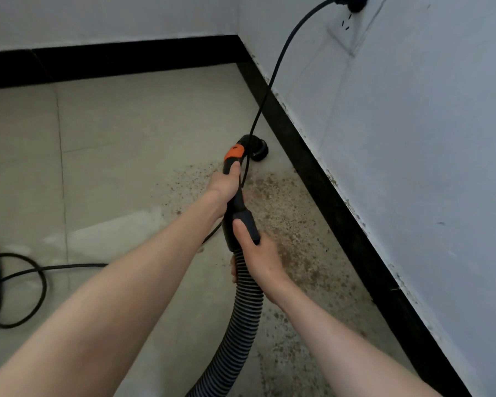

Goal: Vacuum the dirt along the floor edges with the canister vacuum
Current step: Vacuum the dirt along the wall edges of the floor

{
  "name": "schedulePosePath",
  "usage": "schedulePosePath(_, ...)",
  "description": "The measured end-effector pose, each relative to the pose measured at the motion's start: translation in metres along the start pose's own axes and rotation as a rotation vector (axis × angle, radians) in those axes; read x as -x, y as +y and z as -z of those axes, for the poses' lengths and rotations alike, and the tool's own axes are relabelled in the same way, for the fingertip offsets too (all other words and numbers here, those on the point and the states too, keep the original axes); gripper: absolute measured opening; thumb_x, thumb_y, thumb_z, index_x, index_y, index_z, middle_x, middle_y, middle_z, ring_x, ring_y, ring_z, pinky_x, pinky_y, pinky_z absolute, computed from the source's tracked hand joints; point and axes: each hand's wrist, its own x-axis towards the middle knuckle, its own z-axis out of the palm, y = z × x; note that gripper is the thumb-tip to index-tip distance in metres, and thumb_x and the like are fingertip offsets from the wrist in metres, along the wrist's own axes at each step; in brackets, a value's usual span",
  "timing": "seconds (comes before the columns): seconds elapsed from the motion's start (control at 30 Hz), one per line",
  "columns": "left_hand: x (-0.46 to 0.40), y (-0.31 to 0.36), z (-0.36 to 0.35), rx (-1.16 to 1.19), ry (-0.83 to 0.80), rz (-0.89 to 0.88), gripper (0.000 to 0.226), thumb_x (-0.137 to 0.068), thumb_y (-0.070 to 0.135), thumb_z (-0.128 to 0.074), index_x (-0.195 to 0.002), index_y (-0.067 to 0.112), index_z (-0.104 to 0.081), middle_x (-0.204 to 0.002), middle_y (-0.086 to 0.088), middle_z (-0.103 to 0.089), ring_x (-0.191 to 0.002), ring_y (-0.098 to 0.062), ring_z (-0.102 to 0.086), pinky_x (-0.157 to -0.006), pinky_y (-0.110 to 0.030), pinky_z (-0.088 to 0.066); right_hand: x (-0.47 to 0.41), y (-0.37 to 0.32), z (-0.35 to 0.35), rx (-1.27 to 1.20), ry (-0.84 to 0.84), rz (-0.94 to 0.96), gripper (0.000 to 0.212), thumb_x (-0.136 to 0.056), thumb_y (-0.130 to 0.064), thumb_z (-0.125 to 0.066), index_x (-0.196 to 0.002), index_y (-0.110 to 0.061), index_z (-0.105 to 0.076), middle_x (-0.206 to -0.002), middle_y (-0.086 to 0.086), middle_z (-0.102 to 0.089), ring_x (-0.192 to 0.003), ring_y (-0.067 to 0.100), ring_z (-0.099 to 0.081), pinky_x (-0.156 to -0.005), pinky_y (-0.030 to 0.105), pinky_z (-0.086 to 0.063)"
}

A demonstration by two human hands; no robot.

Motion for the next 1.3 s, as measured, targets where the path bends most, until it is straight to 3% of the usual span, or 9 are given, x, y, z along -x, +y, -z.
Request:
schedulePosePath(0.1,0.004,-0.007,0.017,0.040,0.094,0.003,0.048,-0.096,0.047,-0.044,-0.102,0.001,-0.056,-0.078,-0.012,-0.060,-0.067,-0.026,-0.058,-0.068,-0.035,-0.052,-0.002,0.003,-0.005,0.041,-0.091,0.017,0.046,-0.091,-0.056,-0.057,-0.092,-0.010,-0.052,-0.053,0.003,-0.058,-0.039,0.015,-0.056,-0.039,0.022,-0.044)
schedulePosePath(0.27,0.015,-0.014,0.050,0.141,0.260,-0.007,0.045,-0.096,0.046,-0.045,-0.090,0.003,-0.054,-0.068,-0.010,-0.058,-0.058,-0.023,-0.056,-0.065,-0.033,-0.051,-0.007,0.000,-0.019,0.109,-0.196,0.048,0.042,-0.090,-0.053,-0.061,-0.090,-0.012,-0.051,-0.061,0.006,-0.059,-0.038,0.012,-0.055,-0.039,0.023,-0.045)
schedulePosePath(0.43,0.038,-0.026,0.096,0.221,0.443,0.007,0.044,-0.098,0.044,-0.043,-0.109,0.002,-0.049,-0.071,-0.008,-0.057,-0.056,-0.018,-0.057,-0.050,-0.029,-0.047,-0.002,0.000,-0.041,0.177,-0.389,0.082,0.044,-0.089,-0.055,-0.062,-0.089,-0.012,-0.054,-0.062,0.005,-0.061,-0.041,0.012,-0.057,-0.042,0.025,-0.048)
schedulePosePath(0.53,0.051,-0.038,0.121,0.249,0.527,0.055,0.048,-0.099,0.042,-0.042,-0.119,-0.001,-0.047,-0.071,-0.010,-0.056,-0.056,-0.020,-0.056,-0.052,-0.031,-0.047,0.006,0.002,-0.056,0.204,-0.503,0.062,0.047,-0.087,-0.058,-0.061,-0.084,-0.012,-0.055,-0.057,0.003,-0.061,-0.041,0.013,-0.057,-0.042,0.025,-0.049)
schedulePosePath(0.67,0.065,-0.057,0.135,0.308,0.568,0.143,0.047,-0.098,0.043,-0.042,-0.119,0.001,-0.048,-0.070,-0.010,-0.056,-0.056,-0.020,-0.055,-0.052,-0.031,-0.046,0.015,0.006,-0.063,0.272,-0.567,0.024,0.053,-0.085,-0.062,-0.062,-0.083,-0.009,-0.057,-0.056,0.004,-0.061,-0.041,0.013,-0.058,-0.043,0.025,-0.049)
schedulePosePath(1.1,0.049,-0.041,0.087,0.228,0.390,0.085,0.047,-0.099,0.041,-0.041,-0.123,0.000,-0.044,-0.079,-0.010,-0.056,-0.055,-0.018,-0.056,-0.047,-0.028,-0.044,0.016,0.003,-0.031,0.169,-0.390,-0.063,0.061,-0.086,-0.064,-0.058,-0.086,-0.003,-0.058,-0.049,0.003,-0.060,-0.041,0.016,-0.058,-0.042,0.026,-0.049)
schedulePosePath(1.3,0.025,-0.026,0.063,0.203,0.265,0.046,0.042,-0.097,0.042,-0.046,-0.106,0.001,-0.048,-0.067,-0.010,-0.055,-0.056,-0.021,-0.056,-0.055,-0.030,-0.049,0.005,0.001,-0.027,0.108,-0.215,-0.050,0.063,-0.086,-0.063,-0.059,-0.093,0.000,-0.060,-0.062,0.009,-0.061,-0.044,0.019,-0.058,-0.045,0.027,-0.049)
